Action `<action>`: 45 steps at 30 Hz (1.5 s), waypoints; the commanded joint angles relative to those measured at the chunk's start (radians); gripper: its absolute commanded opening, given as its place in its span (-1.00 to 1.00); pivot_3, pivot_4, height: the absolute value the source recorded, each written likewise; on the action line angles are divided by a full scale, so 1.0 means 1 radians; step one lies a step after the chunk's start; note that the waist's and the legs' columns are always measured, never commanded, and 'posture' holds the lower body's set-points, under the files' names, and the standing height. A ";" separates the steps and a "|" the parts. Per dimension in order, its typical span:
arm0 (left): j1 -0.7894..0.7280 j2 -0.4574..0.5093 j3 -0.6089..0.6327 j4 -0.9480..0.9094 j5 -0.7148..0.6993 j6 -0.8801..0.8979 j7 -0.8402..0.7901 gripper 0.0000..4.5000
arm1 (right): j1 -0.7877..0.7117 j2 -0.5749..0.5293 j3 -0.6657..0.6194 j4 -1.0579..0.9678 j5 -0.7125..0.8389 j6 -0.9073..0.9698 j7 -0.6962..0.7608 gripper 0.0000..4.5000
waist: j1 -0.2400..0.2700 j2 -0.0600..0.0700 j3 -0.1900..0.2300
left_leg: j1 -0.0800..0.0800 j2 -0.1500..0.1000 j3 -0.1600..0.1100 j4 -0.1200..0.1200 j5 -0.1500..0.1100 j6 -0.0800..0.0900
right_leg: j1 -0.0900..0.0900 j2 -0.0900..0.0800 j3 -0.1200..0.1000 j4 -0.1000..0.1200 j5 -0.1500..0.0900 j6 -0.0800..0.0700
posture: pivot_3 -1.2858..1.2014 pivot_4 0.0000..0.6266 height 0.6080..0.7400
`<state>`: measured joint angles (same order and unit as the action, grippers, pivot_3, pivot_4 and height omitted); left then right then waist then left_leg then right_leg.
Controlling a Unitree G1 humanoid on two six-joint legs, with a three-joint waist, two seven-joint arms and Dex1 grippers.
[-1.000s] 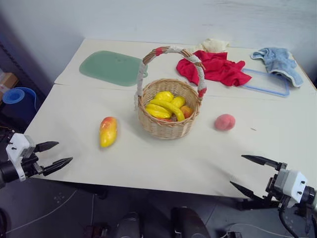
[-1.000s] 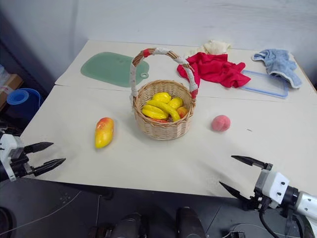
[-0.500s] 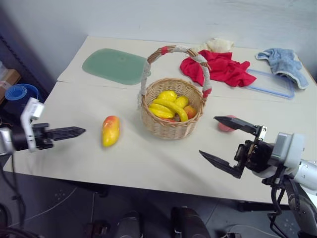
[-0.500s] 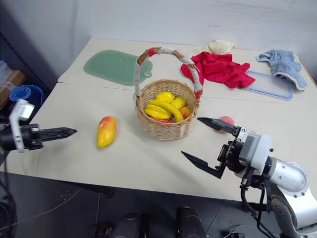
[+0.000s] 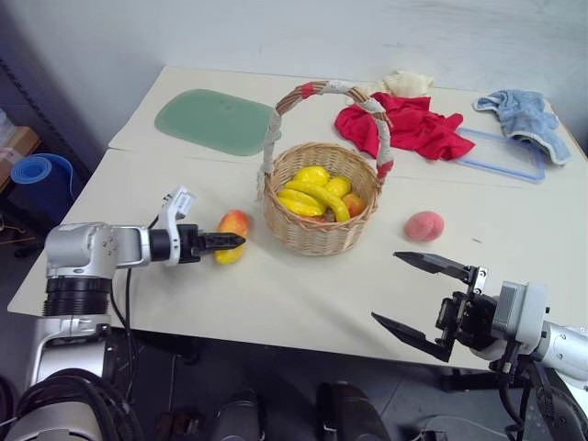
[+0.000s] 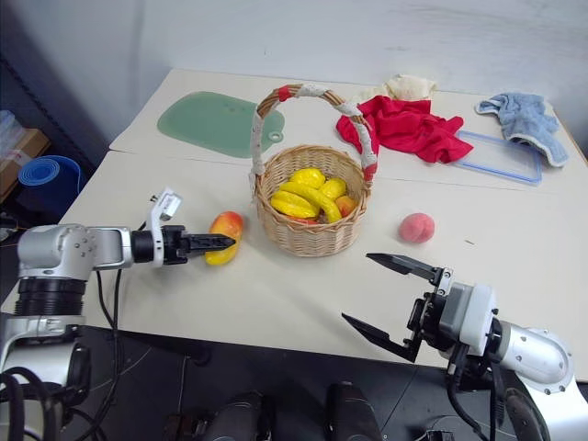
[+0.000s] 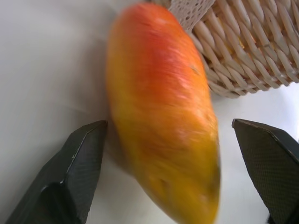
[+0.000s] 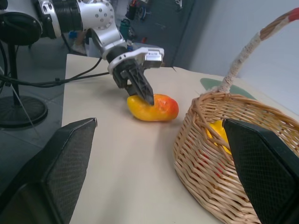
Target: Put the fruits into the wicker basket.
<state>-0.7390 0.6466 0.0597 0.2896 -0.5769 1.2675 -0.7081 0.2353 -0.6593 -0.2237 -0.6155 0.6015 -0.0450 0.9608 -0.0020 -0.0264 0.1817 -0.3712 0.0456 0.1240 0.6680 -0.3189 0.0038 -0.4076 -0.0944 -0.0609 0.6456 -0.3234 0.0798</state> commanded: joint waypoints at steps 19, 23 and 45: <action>0.123 0.155 0.144 -0.323 -0.142 -0.434 -0.435 0.15 | 0.045 0.115 -0.085 -0.042 -0.060 -0.021 -0.202 1.00 | 0.005 0.000 0.000 | 0.000 0.001 0.000 -0.001 0.000 -0.001 | 0.000 -0.001 -0.001 0.000 -0.001 -0.002 | 0.03 -0.52 1.00; -0.087 0.050 0.001 -0.390 -0.094 -0.258 -0.226 0.15 | 0.000 0.127 -0.087 -0.036 -0.063 0.001 -0.253 1.00 | 0.028 0.000 0.000 | 0.000 -0.003 -0.005 0.002 -0.001 0.002 | 0.005 -0.002 -0.001 -0.002 0.000 0.000 | 0.03 -0.52 1.00; -0.107 -0.143 -0.003 -0.307 -0.038 -0.578 -0.272 0.98 | 0.002 0.138 -0.154 -0.069 -0.083 0.065 -0.379 1.00 | 0.001 0.001 0.000 | 0.000 0.001 -0.002 -0.002 0.003 -0.002 | 0.000 0.004 0.002 0.000 0.000 0.000 | 0.03 -0.52 1.00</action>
<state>-0.8618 0.4782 -0.0041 0.0479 -0.5518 0.7604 -0.8767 0.2133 -0.5293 -0.3033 -0.6926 0.5132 0.0529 0.5804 -0.0014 -0.0256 0.1822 -0.3715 0.0467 0.1217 0.6664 -0.3162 0.0022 -0.4076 -0.0905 -0.0592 0.6450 -0.3234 0.0799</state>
